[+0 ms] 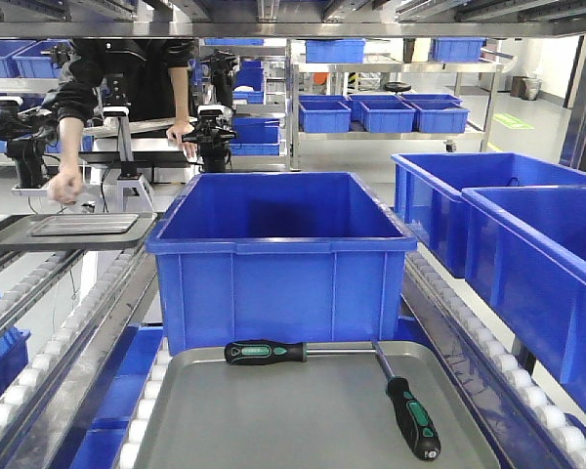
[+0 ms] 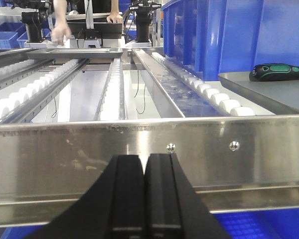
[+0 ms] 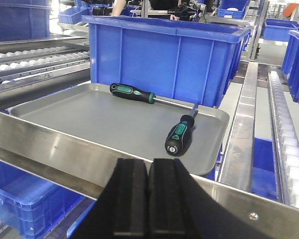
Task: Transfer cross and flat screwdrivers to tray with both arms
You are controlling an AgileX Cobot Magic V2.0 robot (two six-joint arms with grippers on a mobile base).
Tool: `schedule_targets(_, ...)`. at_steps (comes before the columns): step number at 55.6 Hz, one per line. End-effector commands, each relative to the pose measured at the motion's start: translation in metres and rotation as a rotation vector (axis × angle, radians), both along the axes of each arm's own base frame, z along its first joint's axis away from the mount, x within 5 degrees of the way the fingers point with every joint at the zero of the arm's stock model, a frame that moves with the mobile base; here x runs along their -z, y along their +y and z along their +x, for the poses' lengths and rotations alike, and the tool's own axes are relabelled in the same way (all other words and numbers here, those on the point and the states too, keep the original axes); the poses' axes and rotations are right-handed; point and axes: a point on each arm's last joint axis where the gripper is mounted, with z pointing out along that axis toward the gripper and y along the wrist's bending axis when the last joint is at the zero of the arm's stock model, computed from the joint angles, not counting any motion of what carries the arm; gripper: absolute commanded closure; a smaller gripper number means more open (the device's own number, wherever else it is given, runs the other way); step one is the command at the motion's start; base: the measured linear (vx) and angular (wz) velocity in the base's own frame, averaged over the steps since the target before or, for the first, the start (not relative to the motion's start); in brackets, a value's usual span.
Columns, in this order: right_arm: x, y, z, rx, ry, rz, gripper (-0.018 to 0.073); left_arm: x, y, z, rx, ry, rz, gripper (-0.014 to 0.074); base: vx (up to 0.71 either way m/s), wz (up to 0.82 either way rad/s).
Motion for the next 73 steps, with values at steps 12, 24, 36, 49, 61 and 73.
schedule_targets(12, 0.014, -0.024, 0.009, 0.281, -0.039, 0.01, 0.0567, -0.016, 0.001, -0.001, -0.01, -0.114, -0.015, 0.0594, 0.0, 0.0)
schedule_targets(24, 0.075, -0.033, 0.007, 0.388, -0.176, 0.072, 0.0567, -0.016, 0.001, -0.001, -0.01, -0.114, -0.015, 0.0594, 0.0, 0.0)
schedule_targets(36, 0.101, -0.031, 0.011, 0.372, -0.177, 0.133, 0.0567, -0.016, 0.001, -0.001, -0.01, -0.115, -0.015, 0.0594, 0.0, 0.0)
schedule_targets(49, 0.102, -0.031, 0.011, 0.372, -0.175, 0.13, 0.0567, -0.016, 0.001, -0.001, -0.01, -0.115, -0.015, 0.0594, 0.0, 0.0)
schedule_targets(61, 0.102, -0.031, 0.011, 0.372, -0.175, 0.13, 0.0567, -0.016, 0.001, -0.001, -0.01, -0.115, -0.015, 0.0594, 0.0, 0.0)
schedule_targets(73, 0.102, -0.031, 0.011, 0.372, -0.171, 0.129, 0.0567, -0.016, 0.001, -0.001, -0.01, -0.115, -0.015, 0.0594, 0.0, 0.0)
